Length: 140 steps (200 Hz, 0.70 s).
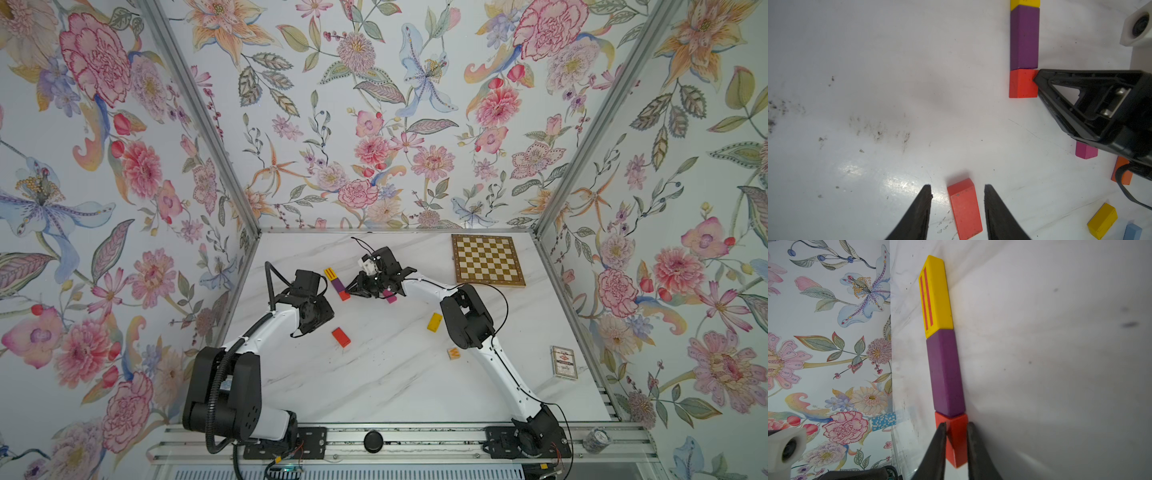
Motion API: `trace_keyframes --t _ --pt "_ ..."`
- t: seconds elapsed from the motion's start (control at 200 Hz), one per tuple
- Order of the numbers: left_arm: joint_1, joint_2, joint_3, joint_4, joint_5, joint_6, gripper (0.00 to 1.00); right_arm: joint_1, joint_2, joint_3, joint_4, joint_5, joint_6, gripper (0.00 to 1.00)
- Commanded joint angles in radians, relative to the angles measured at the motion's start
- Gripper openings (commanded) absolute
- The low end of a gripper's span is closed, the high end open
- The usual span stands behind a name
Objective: Assemble the letter v with building blocks
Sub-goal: Assemble the building block at the center of the board.
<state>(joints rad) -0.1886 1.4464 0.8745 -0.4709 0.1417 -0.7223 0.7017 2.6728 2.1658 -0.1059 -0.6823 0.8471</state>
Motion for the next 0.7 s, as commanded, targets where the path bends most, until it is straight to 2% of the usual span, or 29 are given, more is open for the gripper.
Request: trace_keyframes --t 0.0,0.28,0.551,0.696 --pt "-0.006 0.006 -0.003 -0.009 -0.029 0.014 0.45 0.007 0.026 0.023 0.003 -0.005 0.009 0.21" --pt "-0.005 -0.001 -0.003 -0.012 -0.028 0.014 0.45 0.007 0.016 0.009 0.004 0.0 0.009 0.26" --pt "-0.008 -0.047 0.001 -0.025 -0.033 0.007 0.48 -0.006 -0.069 -0.087 0.006 0.03 -0.019 0.41" --pt "-0.016 -0.081 0.004 -0.039 -0.045 0.004 0.49 -0.011 -0.133 -0.159 0.008 0.053 -0.038 0.44"
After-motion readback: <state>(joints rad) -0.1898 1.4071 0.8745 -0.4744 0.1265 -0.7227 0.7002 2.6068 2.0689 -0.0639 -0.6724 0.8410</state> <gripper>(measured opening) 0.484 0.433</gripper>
